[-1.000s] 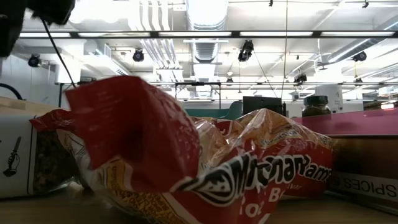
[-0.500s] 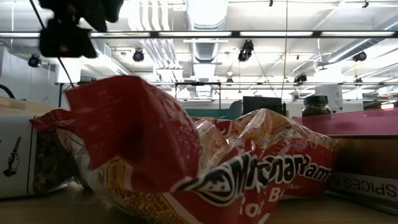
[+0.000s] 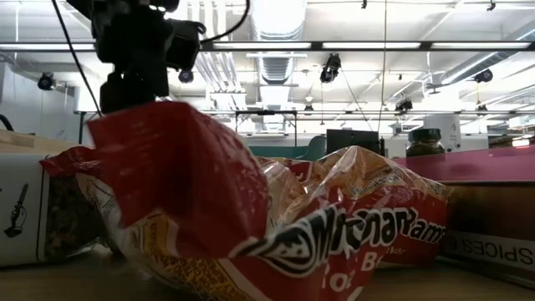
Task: Pick & Place Food Item
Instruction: Put the blue noodle pack into the green bin
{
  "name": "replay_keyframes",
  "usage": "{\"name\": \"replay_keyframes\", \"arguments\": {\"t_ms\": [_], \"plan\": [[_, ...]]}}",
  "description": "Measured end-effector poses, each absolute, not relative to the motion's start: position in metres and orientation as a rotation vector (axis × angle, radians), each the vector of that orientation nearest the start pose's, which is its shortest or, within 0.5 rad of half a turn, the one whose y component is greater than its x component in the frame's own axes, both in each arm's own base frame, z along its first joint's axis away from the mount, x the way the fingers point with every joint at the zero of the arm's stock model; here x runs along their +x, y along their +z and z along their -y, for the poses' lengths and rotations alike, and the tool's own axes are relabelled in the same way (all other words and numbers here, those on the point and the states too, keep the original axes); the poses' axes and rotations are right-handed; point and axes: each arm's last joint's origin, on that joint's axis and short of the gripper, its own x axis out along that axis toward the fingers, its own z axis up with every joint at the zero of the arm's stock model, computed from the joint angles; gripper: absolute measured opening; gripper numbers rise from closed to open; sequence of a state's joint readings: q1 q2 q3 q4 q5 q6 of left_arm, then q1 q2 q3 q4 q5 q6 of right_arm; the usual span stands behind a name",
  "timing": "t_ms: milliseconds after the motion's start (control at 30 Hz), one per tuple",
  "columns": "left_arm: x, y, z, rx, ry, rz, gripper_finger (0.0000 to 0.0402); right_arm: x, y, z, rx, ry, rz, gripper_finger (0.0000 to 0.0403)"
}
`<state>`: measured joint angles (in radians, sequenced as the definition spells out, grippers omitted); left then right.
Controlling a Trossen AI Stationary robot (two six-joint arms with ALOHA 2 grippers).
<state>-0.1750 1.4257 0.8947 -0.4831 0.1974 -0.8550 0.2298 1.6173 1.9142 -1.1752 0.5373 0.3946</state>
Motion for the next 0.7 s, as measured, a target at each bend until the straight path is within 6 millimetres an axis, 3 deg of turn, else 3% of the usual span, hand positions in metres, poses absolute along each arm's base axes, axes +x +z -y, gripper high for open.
{"name": "replay_keyframes", "arguments": {"t_ms": [433,700], "plan": [[0.291,0.173,0.042,-0.796,0.164,-1.171,0.0208,0.304,0.423,-0.057,0.058,-0.443,-0.741,0.0223],[0.296,0.156,0.039,-0.684,0.142,-1.211,0.0201,0.304,0.423,-0.058,0.070,-0.425,-0.746,0.0223]]}}
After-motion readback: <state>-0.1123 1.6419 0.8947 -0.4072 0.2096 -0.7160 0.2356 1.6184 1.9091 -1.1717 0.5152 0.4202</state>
